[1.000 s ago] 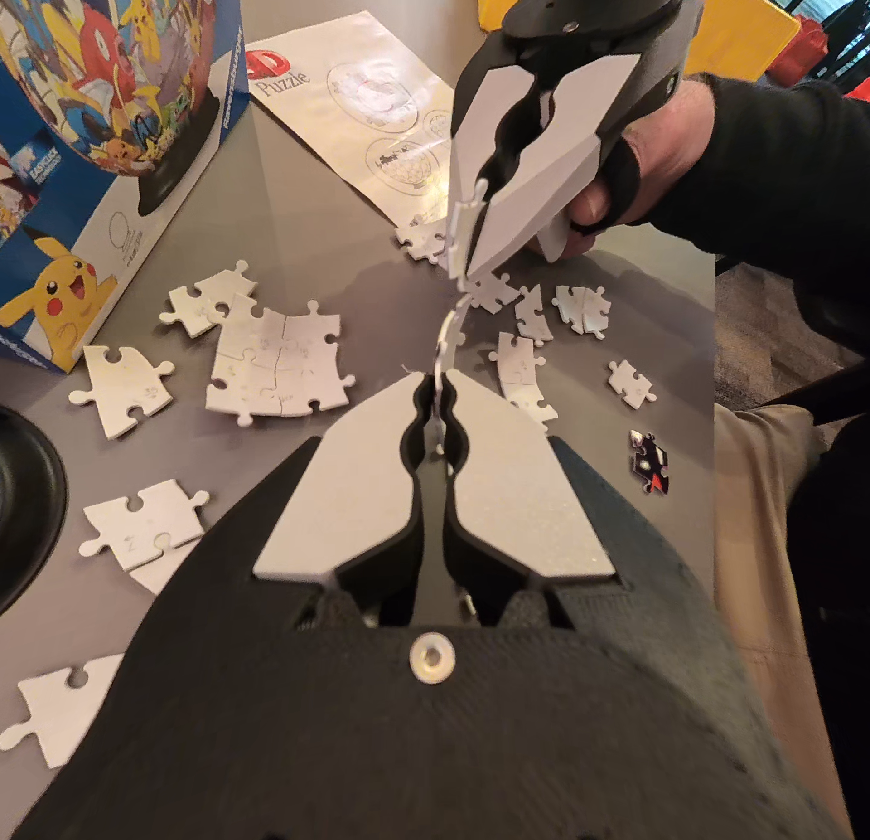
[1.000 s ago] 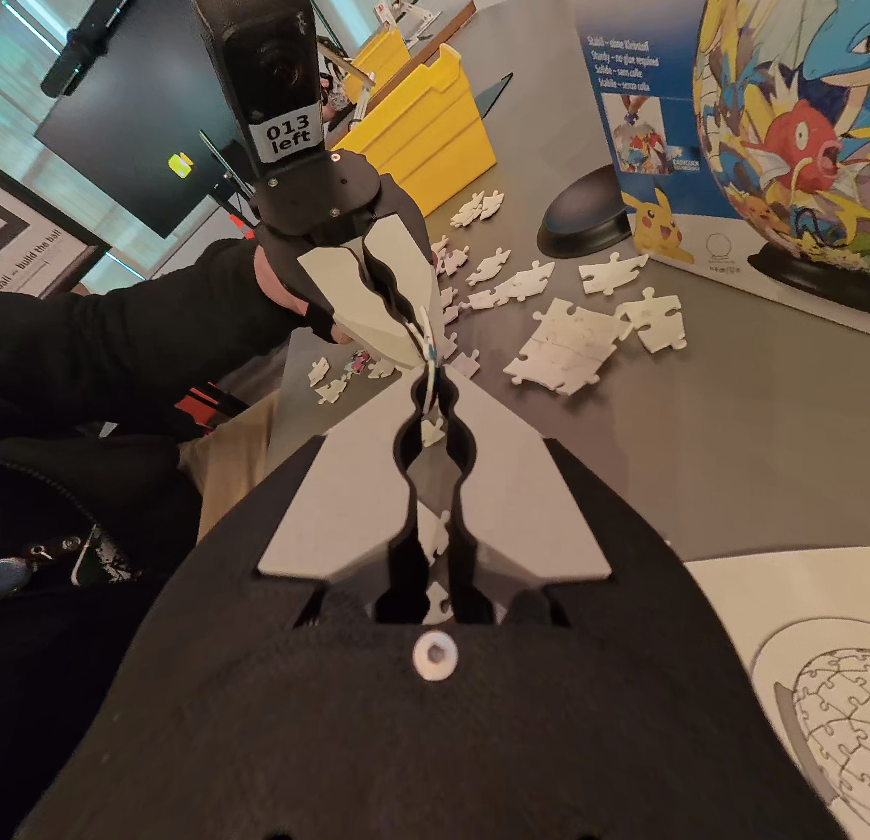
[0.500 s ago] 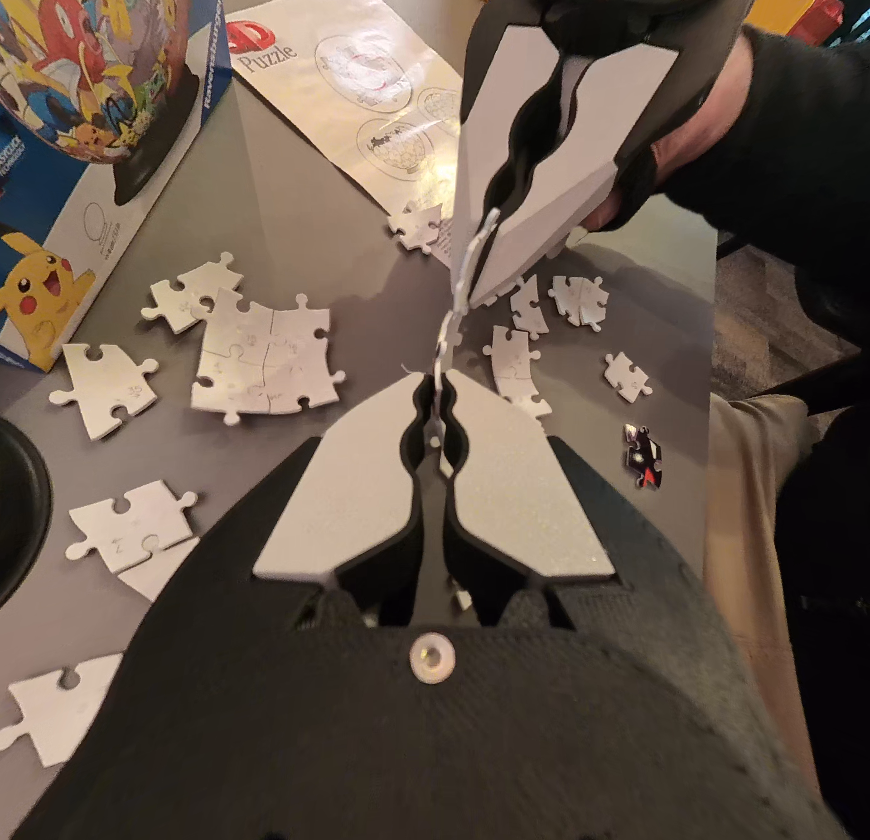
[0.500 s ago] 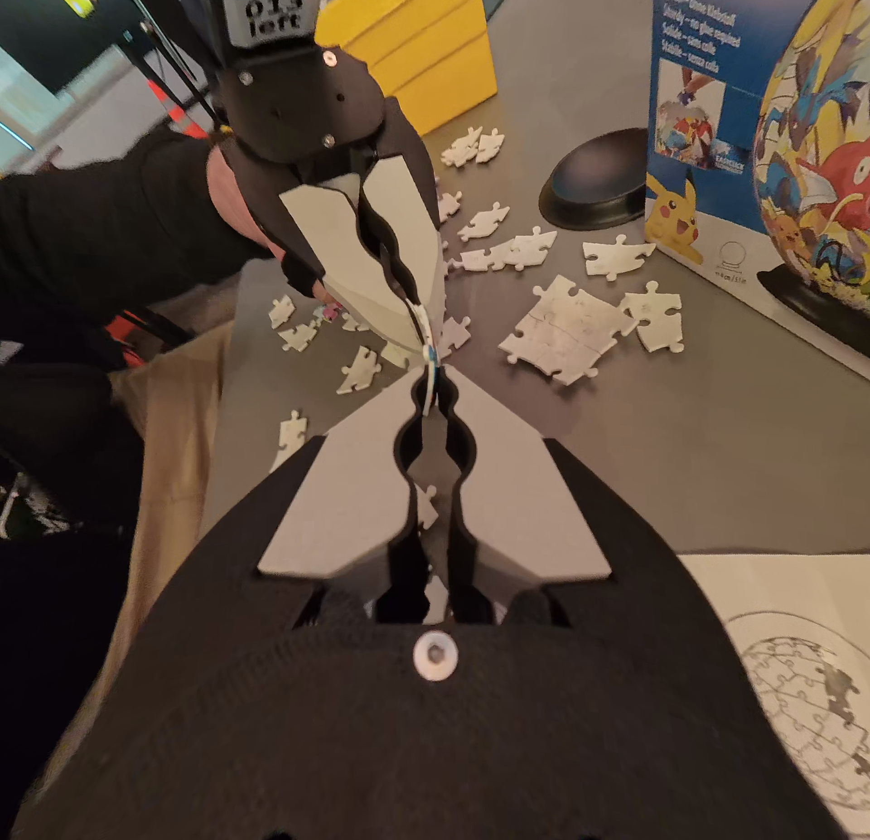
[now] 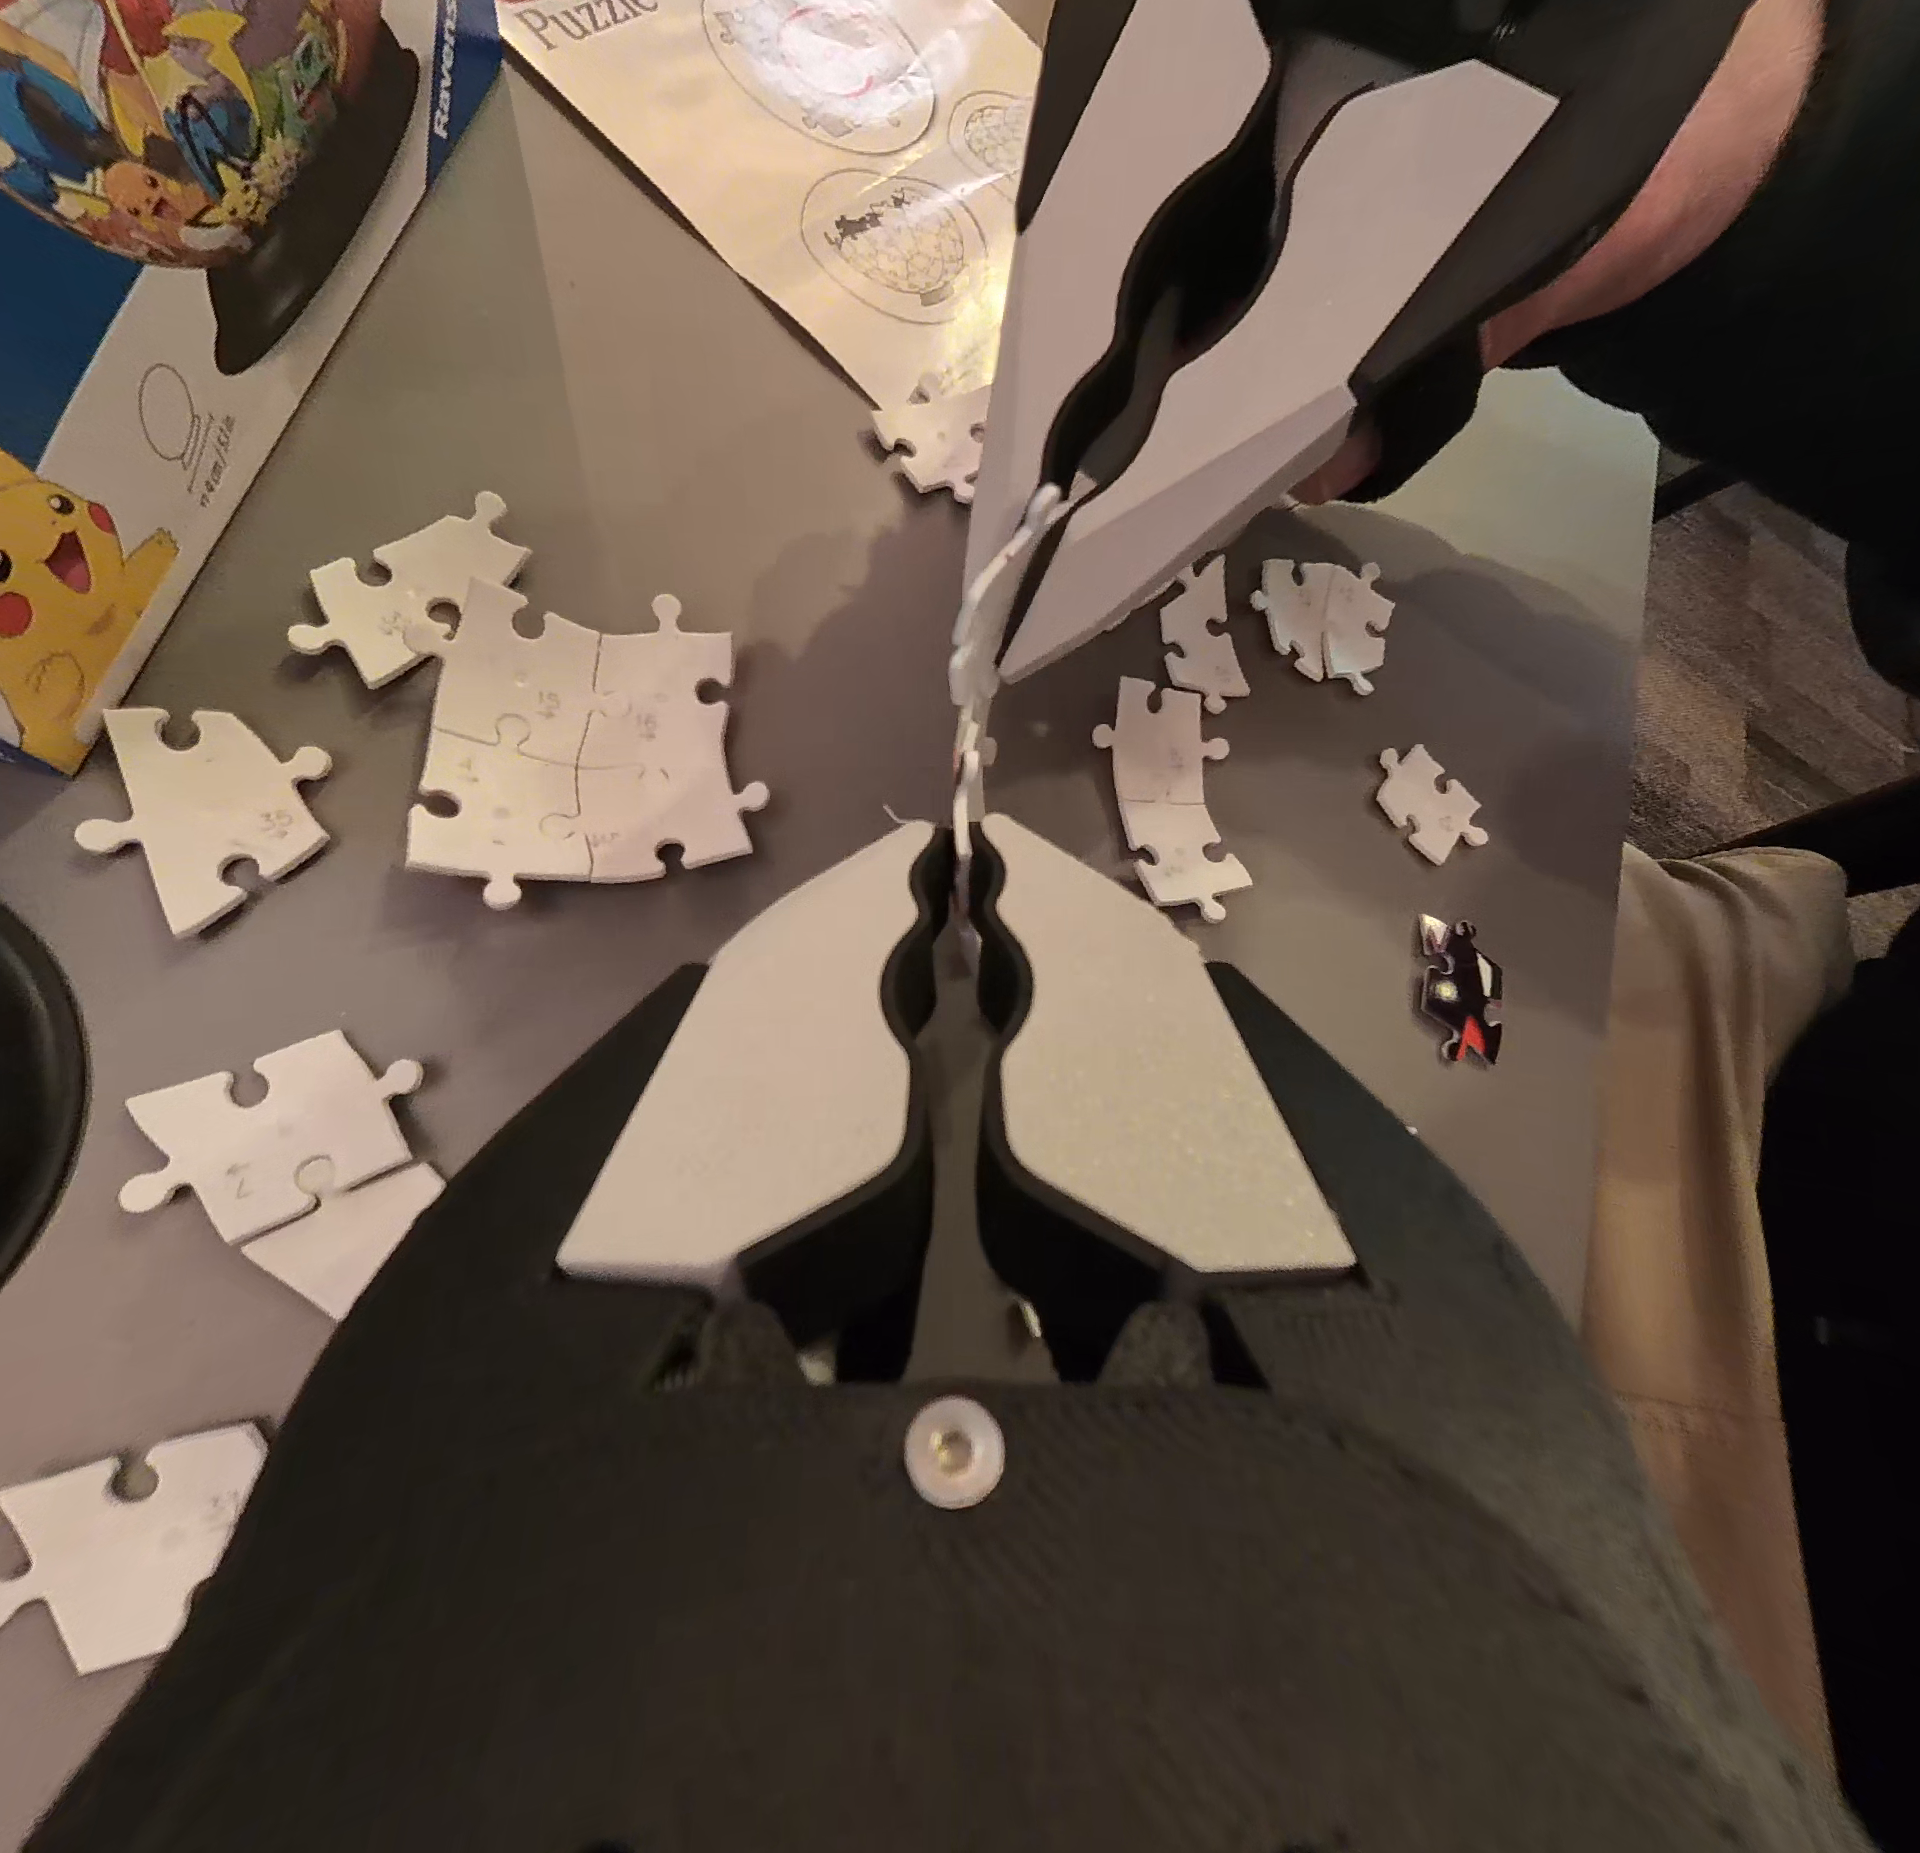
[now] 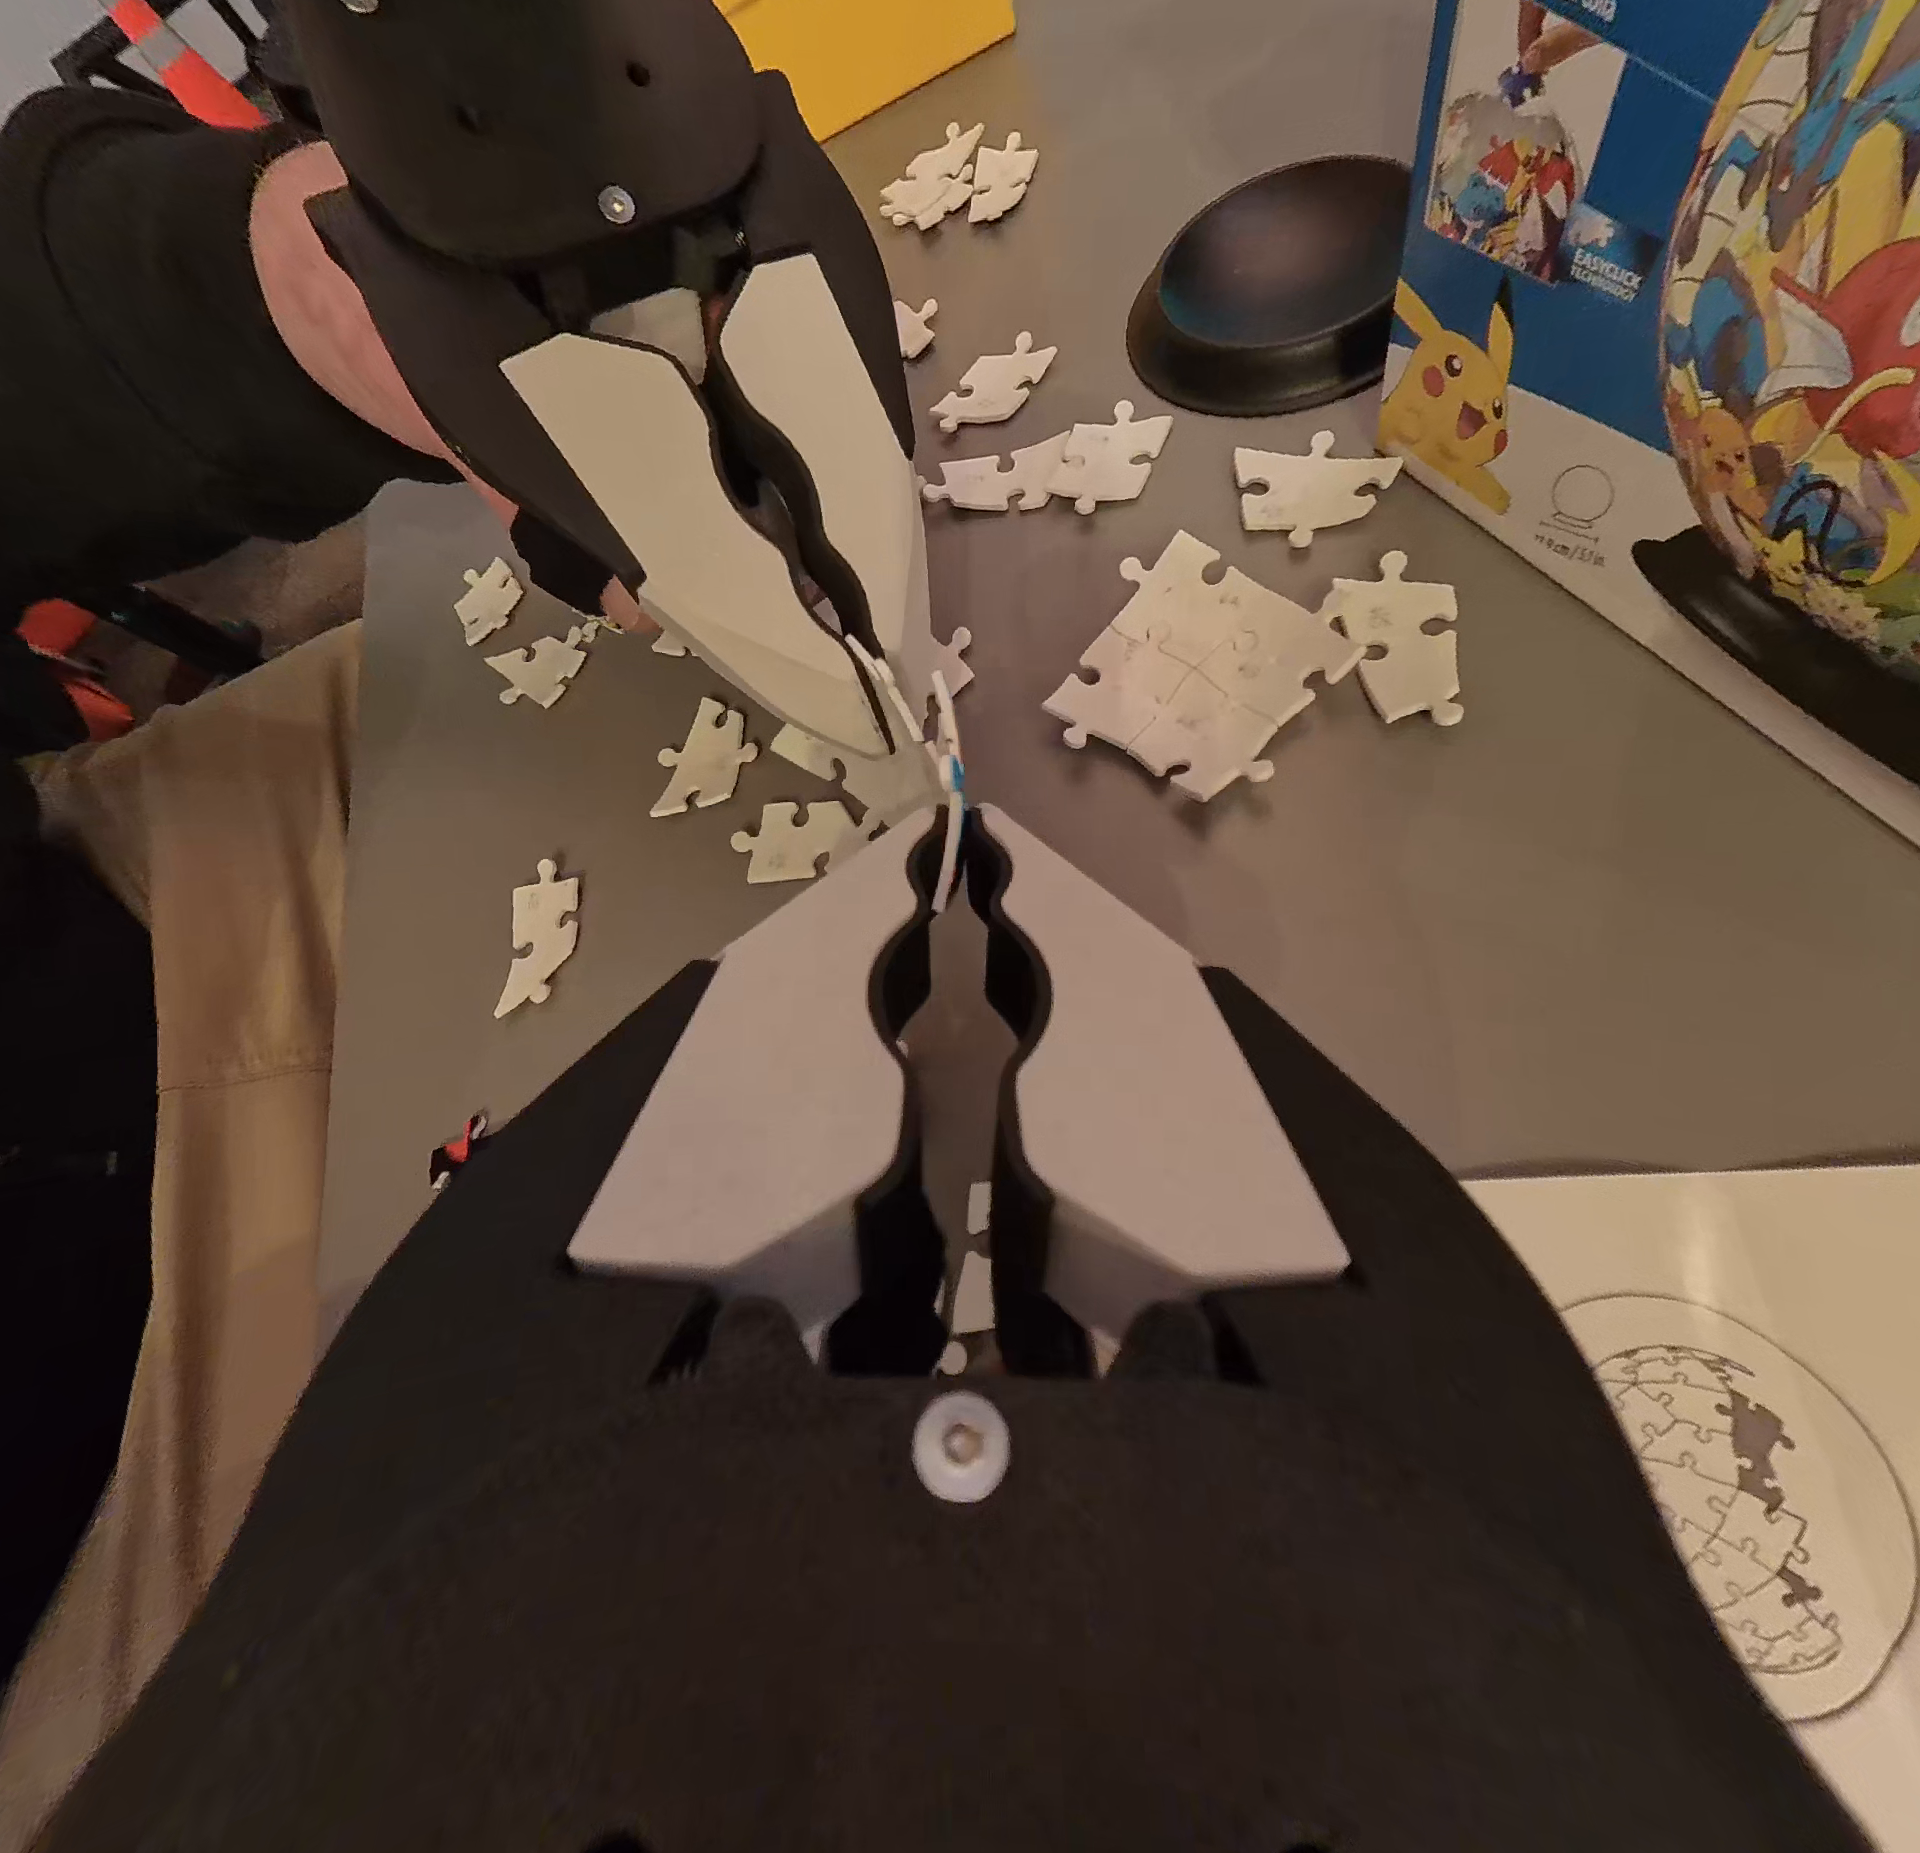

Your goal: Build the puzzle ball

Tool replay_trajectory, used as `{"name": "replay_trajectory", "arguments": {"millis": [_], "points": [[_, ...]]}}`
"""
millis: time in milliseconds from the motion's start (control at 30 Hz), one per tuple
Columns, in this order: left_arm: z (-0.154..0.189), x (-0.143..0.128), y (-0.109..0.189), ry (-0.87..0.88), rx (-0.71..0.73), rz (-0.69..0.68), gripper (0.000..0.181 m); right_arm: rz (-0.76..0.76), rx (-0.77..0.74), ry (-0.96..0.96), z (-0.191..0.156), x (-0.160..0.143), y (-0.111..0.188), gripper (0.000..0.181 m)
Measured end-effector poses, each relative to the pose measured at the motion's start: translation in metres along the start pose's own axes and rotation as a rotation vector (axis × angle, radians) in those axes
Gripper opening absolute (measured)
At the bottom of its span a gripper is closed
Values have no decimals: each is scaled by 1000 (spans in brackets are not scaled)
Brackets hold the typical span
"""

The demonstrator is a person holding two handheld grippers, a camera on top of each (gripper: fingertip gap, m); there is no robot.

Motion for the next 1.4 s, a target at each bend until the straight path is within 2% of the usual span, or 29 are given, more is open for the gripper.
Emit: {"name": "replay_trajectory", "arguments": {"millis": [100, 467, 700, 967, 1400], "points": [[0, 0, 0, 4, -7, 9, 2, -19, -31, 37, -2, 2, -1, 6], [1, 0, 1, -10, -24, 1, 2, -64, -27, 85, -4, 0, -3, 3], [5, -2, 0, -51, -59, -22, 2, -95, 51, 86, -6, -4, -3, 1], [6, -4, 0, -69, -101, -61, 2, -171, 46, 165, -11, -5, -8, 1], [9, -13, -8, -98, -148, -127, 3, -218, 141, 57, -7, -16, -16, 1]]}}
Point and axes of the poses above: each gripper's, where its closed fingertips meet, y back along the fingers, x out of its top, z = x × y across the jaws, the point moved 8 cm from there along y, back along the fingers, and after that the axes turned 13 degrees about x, right-handed, at the moved point
